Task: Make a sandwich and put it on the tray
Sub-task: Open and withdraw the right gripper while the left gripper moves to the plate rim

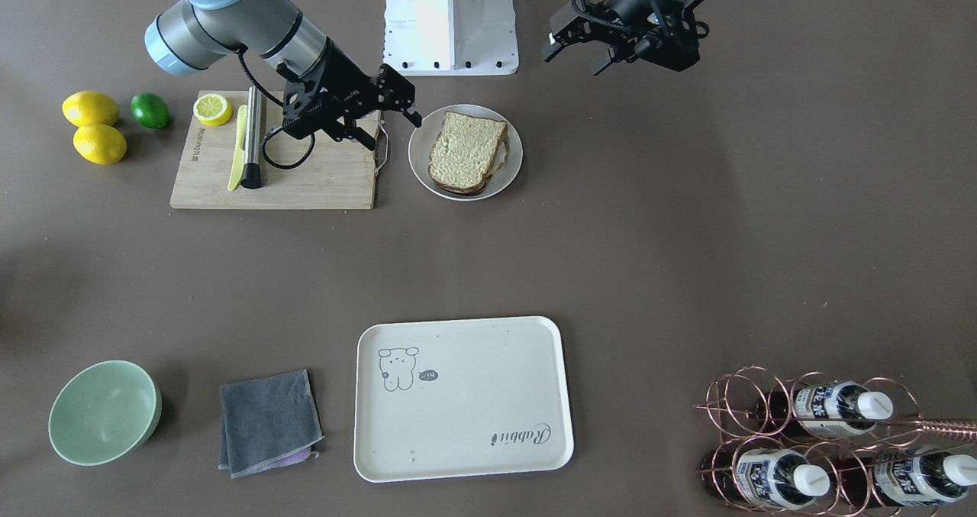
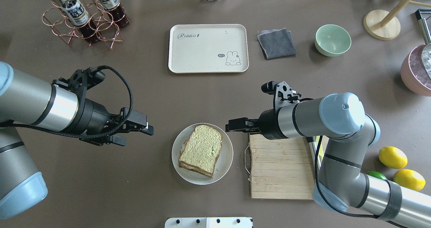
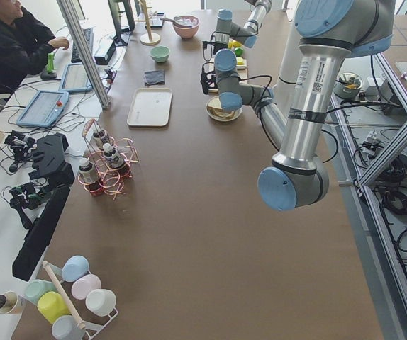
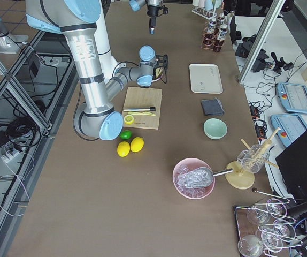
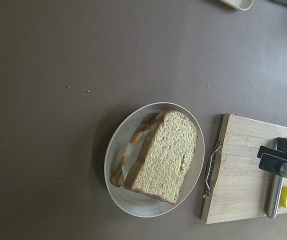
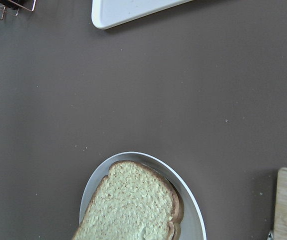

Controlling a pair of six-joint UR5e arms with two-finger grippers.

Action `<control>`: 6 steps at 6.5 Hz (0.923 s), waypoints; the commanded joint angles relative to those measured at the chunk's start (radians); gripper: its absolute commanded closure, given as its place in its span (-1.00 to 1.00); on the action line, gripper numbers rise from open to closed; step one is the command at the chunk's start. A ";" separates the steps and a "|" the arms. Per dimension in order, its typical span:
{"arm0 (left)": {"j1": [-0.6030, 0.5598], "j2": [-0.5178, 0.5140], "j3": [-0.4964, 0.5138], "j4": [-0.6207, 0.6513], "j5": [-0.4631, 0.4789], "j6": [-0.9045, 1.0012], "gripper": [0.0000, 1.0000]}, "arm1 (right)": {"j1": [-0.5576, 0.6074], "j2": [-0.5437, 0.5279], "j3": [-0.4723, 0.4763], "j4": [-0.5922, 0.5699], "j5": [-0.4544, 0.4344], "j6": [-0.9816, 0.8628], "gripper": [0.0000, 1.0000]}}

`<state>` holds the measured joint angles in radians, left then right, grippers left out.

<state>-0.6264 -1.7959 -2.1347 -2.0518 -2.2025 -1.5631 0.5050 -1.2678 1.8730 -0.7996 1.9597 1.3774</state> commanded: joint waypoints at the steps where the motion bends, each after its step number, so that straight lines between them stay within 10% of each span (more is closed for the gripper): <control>1: -0.001 0.003 0.024 0.002 0.052 0.002 -0.95 | 0.108 -0.027 0.044 0.005 0.166 -0.078 -0.99; 6: 0.132 -0.003 0.125 -0.065 0.240 0.138 -0.72 | 0.326 -0.041 0.051 0.002 0.471 -0.168 -0.99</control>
<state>-0.5326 -1.7990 -2.0363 -2.0860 -2.0131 -1.4267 0.7937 -1.3064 1.9303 -0.7954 2.3576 1.2359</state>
